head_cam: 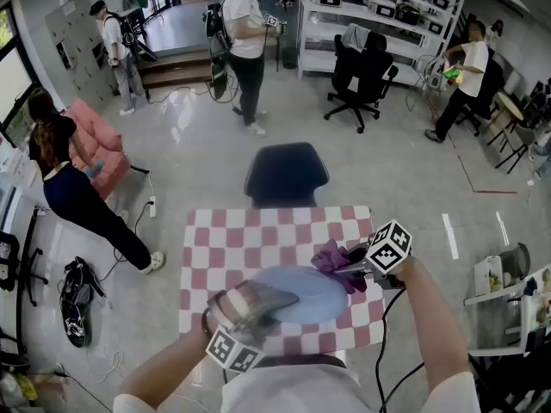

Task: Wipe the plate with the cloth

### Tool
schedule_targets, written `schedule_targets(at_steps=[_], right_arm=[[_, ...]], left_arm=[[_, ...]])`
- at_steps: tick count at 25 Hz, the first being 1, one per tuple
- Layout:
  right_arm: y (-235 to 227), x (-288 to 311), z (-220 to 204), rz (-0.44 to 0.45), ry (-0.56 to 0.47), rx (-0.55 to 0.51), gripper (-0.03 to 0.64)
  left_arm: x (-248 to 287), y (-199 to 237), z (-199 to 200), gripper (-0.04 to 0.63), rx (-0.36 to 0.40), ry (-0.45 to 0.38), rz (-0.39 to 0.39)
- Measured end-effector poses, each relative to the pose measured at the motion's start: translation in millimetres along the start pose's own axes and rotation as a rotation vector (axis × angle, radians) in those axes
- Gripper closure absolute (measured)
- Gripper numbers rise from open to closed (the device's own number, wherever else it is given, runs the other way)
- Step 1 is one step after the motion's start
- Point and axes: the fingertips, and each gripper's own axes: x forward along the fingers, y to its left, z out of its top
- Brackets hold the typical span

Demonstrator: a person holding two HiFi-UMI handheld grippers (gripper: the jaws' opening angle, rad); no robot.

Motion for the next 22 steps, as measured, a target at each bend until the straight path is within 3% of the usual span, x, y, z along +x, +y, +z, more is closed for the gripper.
schedule_targets(at_steps=[4, 10, 17, 22], right_arm=[[-7.3, 2.4, 1.9, -0.008, -0.018, 0.040, 0.499], [5.9, 16.2, 20.5, 0.031, -0.007, 0.002, 0.497], [41.4, 42.5, 48.8, 0.082, 0.083, -0.109, 0.498], [79.8, 65.4, 61.5, 0.165, 0.114, -0.190, 0.498]], left_arm=[[0.4, 3.6, 5.4, 0.558, -0.010, -0.013, 0.008], [1.7, 1.5, 8.2, 0.558, -0.007, -0.020, 0.000], [8.2, -1.3, 20.2, 0.558, -0.010, -0.048, -0.027], [12.9, -7.6, 28.0, 0.557, -0.002, -0.074, -0.042]])
